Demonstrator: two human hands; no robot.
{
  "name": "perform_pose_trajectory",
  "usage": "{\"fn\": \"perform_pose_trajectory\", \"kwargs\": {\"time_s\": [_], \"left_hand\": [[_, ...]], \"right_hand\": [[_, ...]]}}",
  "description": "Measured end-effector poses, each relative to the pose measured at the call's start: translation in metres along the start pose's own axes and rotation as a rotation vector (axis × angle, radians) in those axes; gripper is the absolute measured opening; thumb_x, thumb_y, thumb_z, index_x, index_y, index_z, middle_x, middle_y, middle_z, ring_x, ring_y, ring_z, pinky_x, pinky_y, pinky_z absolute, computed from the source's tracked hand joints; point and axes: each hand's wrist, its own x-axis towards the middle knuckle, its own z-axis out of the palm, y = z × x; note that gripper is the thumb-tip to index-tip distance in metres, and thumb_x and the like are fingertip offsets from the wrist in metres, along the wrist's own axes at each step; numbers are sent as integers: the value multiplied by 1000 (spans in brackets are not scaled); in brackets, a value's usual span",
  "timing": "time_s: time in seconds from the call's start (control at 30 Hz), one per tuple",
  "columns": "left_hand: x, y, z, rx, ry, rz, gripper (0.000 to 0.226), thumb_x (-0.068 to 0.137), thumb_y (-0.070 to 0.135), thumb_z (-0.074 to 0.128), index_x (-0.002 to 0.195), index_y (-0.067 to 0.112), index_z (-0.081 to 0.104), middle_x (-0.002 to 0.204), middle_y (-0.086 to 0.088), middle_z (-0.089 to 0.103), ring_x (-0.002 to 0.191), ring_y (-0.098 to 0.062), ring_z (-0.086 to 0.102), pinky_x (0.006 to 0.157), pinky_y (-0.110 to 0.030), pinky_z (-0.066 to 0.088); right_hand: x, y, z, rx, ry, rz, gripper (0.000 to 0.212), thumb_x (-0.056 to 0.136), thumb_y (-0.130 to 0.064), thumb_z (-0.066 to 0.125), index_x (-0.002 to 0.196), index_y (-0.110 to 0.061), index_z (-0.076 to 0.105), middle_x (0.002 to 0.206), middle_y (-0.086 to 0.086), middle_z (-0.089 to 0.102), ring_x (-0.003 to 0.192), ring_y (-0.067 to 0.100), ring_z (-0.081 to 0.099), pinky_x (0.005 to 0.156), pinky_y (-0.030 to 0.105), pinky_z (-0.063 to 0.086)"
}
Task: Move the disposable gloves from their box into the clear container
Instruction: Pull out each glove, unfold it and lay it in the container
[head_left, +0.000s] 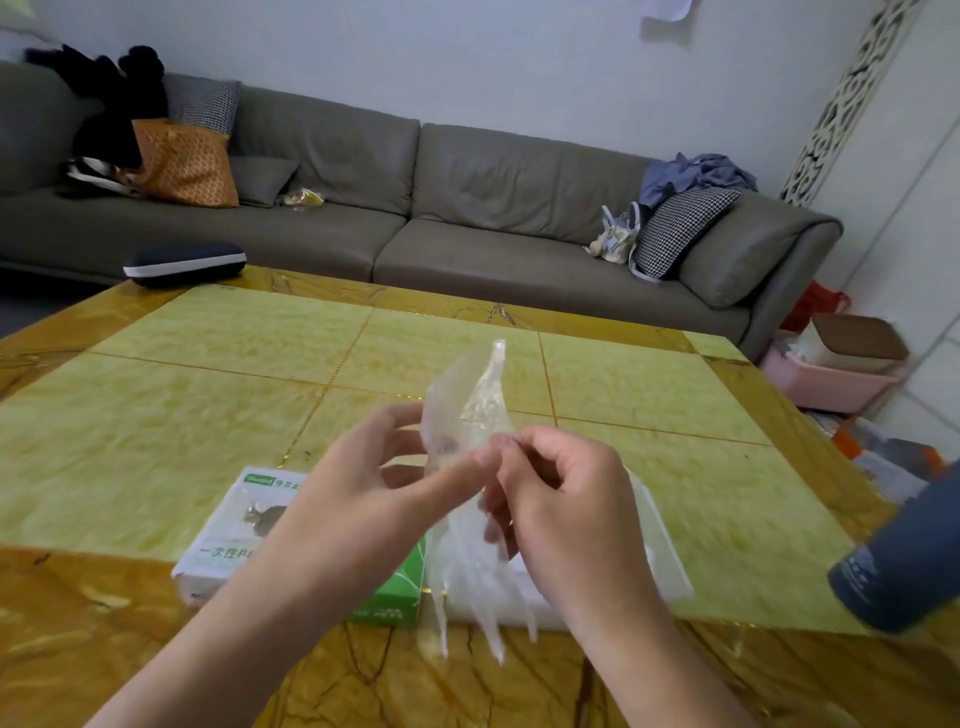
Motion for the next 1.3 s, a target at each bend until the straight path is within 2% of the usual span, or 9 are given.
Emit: {"fn": "perform_pose_trajectory", "kwargs": {"time_s": [0.07, 0.2, 0.43, 0.73, 0.83, 0.93, 1.13, 1.23, 1.3], "left_hand": [[4, -4, 6, 61, 176, 40, 15, 92, 30, 75, 95, 17, 78, 88, -1, 80, 83, -20, 77, 80, -43, 64], [11, -5, -8, -242, 304, -122, 24, 104, 9, 56, 96, -3, 75, 87, -22, 77, 77, -32, 77, 70, -43, 66], [12, -7, -26, -321, 279, -122, 25, 105, 13, 55, 102, -3, 74, 88, -25, 75, 72, -30, 74, 58, -35, 62], [13, -4, -32, -492, 260, -192, 42, 106, 34, 50, 106, 0, 74, 88, -24, 74, 67, -29, 69, 53, -36, 58], [10, -3, -30, -324, 178, -154, 31, 96, 28, 65, 113, 3, 71, 91, -19, 77, 76, -28, 74, 59, -34, 61], [9, -2, -29, -280, 257, -91, 16, 99, 9, 61, 110, 2, 70, 88, -19, 77, 71, -25, 73, 58, -30, 62], [8, 6, -33, -178, 393, 63, 20, 105, 16, 56, 104, 8, 74, 82, -14, 77, 61, -23, 68, 52, -25, 57], [6, 10, -31, -69, 480, 178, 20, 106, 20, 54, 102, 15, 73, 81, -8, 77, 59, -20, 68, 52, -29, 58], [0, 14, -28, 176, 588, 359, 22, 107, 29, 53, 99, 24, 73, 78, 1, 75, 57, -17, 67, 53, -38, 58]], "right_hand": [[1, 3, -1, 63, -35, 24, 30, 105, -19, 60, 80, -10, 73, 65, 7, 70, 51, 20, 67, 46, 32, 51], [8, 7, -13, 223, -29, 131, 26, 103, -11, 61, 81, -2, 71, 64, 10, 67, 52, 28, 63, 44, 35, 48], [19, 19, -28, 271, 15, 173, 28, 100, -21, 70, 83, 2, 69, 59, 10, 57, 49, 24, 54, 45, 33, 46], [25, 27, -38, 258, -33, 178, 14, 100, -3, 65, 91, -1, 76, 68, 11, 66, 56, 26, 58, 50, 35, 48], [26, 29, -36, 222, -17, 175, 17, 101, -6, 65, 89, -4, 76, 66, 10, 65, 54, 25, 58, 50, 34, 47], [25, 30, -35, 150, 29, 171, 18, 102, -9, 65, 87, -6, 75, 65, 8, 66, 53, 23, 59, 49, 33, 49], [25, 29, -36, -228, 219, 41, 14, 99, -26, 68, 86, -29, 69, 74, -7, 70, 65, 8, 67, 55, 22, 51], [20, 20, -37, -333, 300, -55, 12, 98, -27, 69, 88, -29, 64, 78, -9, 65, 75, 2, 62, 58, 15, 49], [15, 9, -38, -212, 224, -120, 17, 100, -31, 68, 85, -22, 67, 73, -6, 65, 68, 7, 60, 58, 21, 48]]}}
